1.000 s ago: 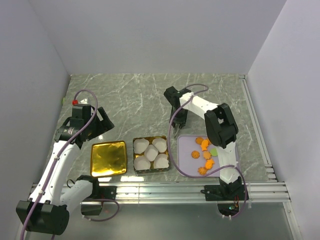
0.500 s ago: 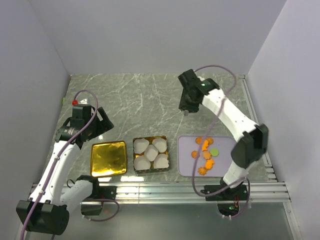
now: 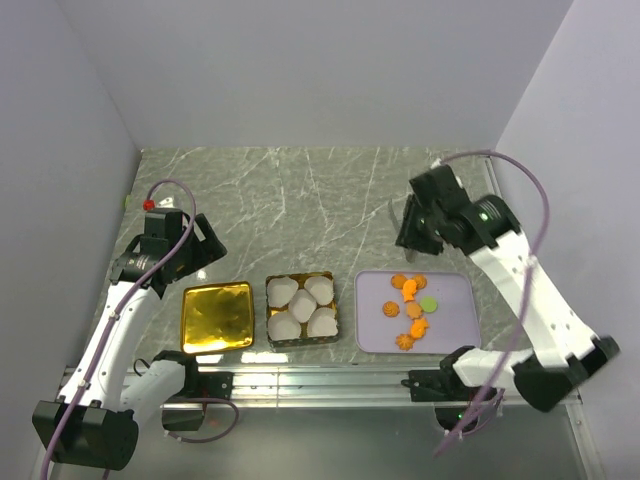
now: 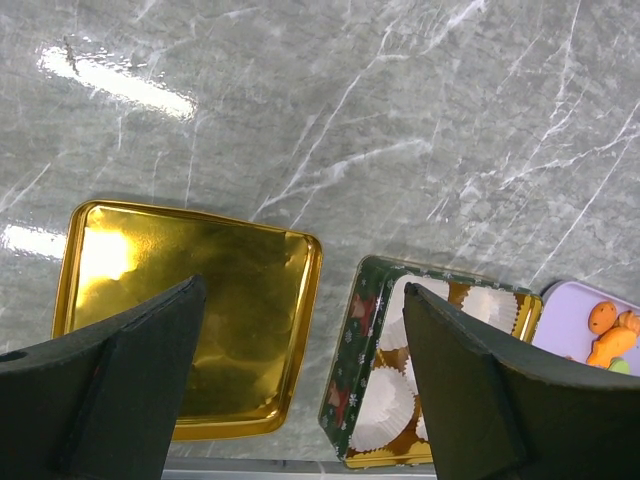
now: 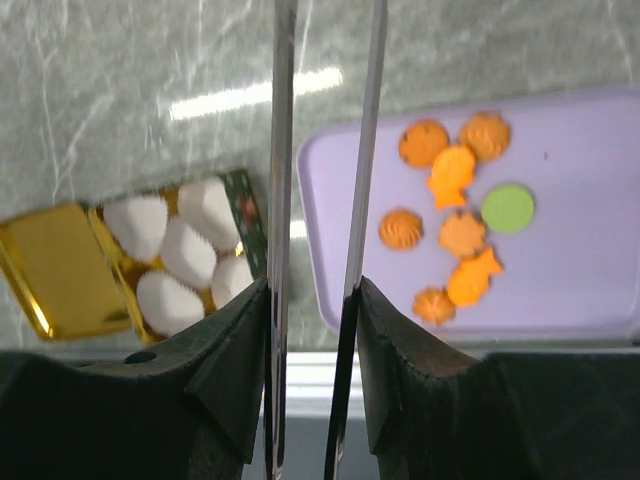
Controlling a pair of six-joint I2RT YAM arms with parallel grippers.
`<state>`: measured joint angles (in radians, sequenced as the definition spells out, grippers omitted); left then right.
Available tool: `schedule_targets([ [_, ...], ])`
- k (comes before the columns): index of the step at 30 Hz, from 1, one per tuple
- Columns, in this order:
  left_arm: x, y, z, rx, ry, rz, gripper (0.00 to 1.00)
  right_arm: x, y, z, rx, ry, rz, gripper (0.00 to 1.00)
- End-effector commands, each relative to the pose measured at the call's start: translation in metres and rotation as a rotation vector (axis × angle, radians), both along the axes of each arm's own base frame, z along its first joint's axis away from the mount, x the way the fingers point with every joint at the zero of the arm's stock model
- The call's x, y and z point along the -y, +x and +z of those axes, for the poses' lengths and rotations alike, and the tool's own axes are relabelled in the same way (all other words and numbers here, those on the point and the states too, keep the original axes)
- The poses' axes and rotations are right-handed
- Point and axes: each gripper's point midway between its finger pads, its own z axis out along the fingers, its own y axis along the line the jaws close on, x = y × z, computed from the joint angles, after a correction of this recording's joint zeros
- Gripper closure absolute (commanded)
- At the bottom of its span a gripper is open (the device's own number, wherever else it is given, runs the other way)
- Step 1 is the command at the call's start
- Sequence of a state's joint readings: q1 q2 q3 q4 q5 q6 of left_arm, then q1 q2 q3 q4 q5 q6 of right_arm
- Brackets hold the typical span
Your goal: Pack the cookies
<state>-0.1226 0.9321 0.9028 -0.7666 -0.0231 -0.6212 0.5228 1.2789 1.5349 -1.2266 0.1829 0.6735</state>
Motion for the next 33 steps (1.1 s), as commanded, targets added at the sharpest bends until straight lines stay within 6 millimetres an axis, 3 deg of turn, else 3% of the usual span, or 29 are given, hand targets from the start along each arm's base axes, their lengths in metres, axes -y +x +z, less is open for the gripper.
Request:
schedule_targets([
  [1,0.004,0.004,0.004,0.037,-0.011,-0.011,0.14,0.012,-0.043,0.004,-0.020,0.067,0.006,0.55],
  [7,0.005,0.005,0.002,0.032,-0.014,-0.018,0.14,0.026,-0.089,-0.021,-0.081,0.110,-0.010,0.54],
  [12,0.004,0.007,0.003,0.045,-0.012,-0.011,0.14,0.030,-0.108,-0.036,-0.117,0.135,-0.010,0.52],
  [19,0.003,0.007,0.003,0.048,-0.011,-0.004,0.14,0.032,-0.121,-0.045,-0.161,0.134,0.002,0.50],
  [24,0.004,0.007,0.003,0.048,-0.013,-0.008,0.15,0.044,-0.128,-0.059,-0.189,0.078,-0.020,0.48],
  [33,0.003,0.006,0.006,0.060,-0.012,-0.006,0.15,0.046,-0.138,-0.084,-0.250,0.065,-0.032,0.47],
])
